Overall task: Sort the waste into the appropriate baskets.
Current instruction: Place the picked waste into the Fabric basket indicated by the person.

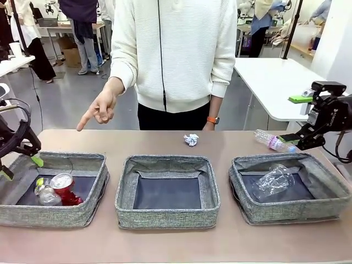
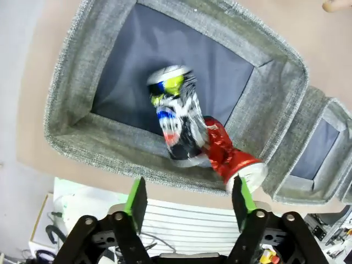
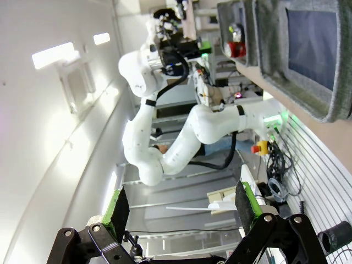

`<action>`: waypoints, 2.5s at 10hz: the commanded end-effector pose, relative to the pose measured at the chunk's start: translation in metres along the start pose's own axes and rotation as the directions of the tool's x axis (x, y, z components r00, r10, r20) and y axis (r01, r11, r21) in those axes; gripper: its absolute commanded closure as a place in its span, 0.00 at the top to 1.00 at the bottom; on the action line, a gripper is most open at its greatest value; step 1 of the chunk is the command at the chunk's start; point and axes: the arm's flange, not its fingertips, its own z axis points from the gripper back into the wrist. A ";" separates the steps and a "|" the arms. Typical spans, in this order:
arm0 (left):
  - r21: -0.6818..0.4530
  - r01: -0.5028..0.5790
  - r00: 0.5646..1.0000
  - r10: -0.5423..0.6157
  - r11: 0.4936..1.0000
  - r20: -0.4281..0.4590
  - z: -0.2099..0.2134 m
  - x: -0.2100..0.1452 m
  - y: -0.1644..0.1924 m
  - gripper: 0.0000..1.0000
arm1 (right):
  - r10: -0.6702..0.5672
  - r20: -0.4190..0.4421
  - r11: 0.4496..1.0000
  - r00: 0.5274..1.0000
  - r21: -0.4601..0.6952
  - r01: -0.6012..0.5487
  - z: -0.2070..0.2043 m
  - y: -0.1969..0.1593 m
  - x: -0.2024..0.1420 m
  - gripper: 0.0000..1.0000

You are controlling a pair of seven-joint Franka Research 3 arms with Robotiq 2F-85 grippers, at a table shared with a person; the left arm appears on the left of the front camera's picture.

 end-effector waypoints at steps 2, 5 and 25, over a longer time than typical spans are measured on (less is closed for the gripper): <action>-0.046 -0.002 1.000 0.003 0.999 0.021 -0.005 -0.004 -0.002 1.00 | 0.015 -0.010 1.000 1.000 -0.003 -0.015 -0.001 0.000 -0.001 1.00; -0.070 0.018 1.000 -0.016 0.997 0.017 -0.003 -0.006 -0.004 1.00 | 0.015 -0.010 1.000 1.000 -0.003 -0.015 -0.001 0.000 -0.001 1.00; -0.964 0.207 0.941 -0.303 0.164 0.151 0.014 0.037 0.002 1.00 | 0.015 -0.010 1.000 1.000 -0.003 -0.015 -0.001 0.000 -0.001 1.00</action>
